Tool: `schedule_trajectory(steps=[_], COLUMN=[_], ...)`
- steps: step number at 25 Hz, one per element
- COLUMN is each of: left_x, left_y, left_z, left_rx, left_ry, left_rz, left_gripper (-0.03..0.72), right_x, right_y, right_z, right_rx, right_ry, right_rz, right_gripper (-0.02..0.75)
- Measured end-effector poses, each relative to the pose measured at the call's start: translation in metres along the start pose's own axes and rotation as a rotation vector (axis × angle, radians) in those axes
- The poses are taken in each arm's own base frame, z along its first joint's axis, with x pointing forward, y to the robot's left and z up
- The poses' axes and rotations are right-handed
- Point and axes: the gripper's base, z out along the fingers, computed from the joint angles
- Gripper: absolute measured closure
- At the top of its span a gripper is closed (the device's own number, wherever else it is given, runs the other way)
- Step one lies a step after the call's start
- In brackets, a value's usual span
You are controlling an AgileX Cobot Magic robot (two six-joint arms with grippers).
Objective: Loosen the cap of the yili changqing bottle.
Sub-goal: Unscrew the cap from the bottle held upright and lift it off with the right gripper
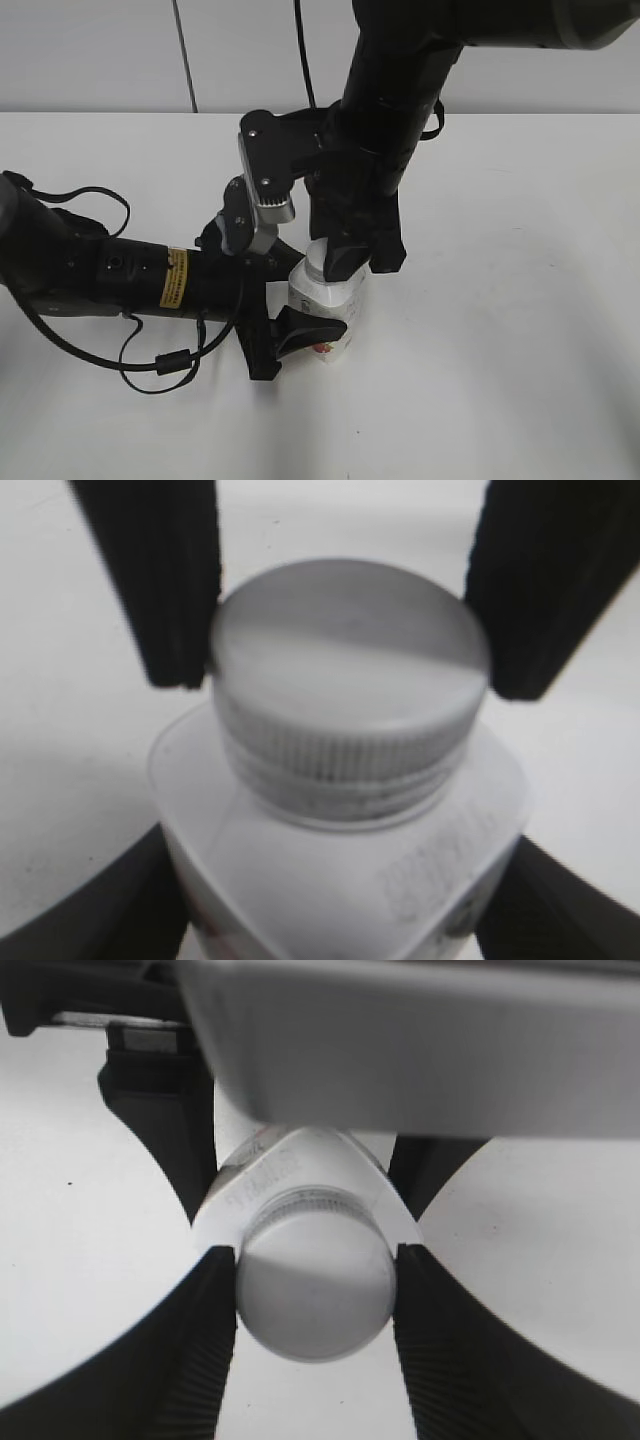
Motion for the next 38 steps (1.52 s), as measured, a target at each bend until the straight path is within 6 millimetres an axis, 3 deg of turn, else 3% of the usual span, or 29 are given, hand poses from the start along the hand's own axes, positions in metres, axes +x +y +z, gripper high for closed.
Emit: schedule_trajectory(steps=[5, 10, 16, 20, 22, 26, 28, 38], left_x=[0.0, 0.0, 0.0, 0.0, 0.0, 0.0, 0.0, 0.0], left_y=[0.0, 0.0, 0.0, 0.0, 0.0, 0.0, 0.0, 0.0], left_z=[0.0, 0.0, 0.0, 0.0, 0.0, 0.0, 0.0, 0.0], left_rx=[0.0, 0.0, 0.0, 0.0, 0.0, 0.0, 0.0, 0.0], left_ry=[-0.001, -0.001, -0.001, -0.001, -0.001, -0.001, -0.001, -0.001], left_rz=[0.0, -0.001, -0.001, -0.001, -0.001, -0.001, -0.001, -0.001], left_gripper=[0.205, 0.205, 0.205, 0.205, 0.205, 0.205, 0.205, 0.205], right_x=[-0.003, -0.004, -0.006, -0.008, -0.008, -0.008, -0.007, -0.002], right_y=[0.0, 0.0, 0.002, 0.004, 0.004, 0.004, 0.005, 0.003], right_z=[0.0, 0.0, -0.01, -0.023, -0.026, -0.027, -0.027, -0.005], right_rx=[0.001, -0.005, 0.015, 0.036, 0.036, 0.018, 0.015, -0.02], right_ry=[-0.028, -0.048, -0.061, -0.078, -0.083, -0.09, -0.08, -0.003], right_rz=[0.008, 0.019, 0.042, 0.247, 0.427, 0.957, 1.108, 1.227], right_gripper=[0.351, 0.269, 0.248, 0.247, 0.246, 0.246, 0.246, 0.246])
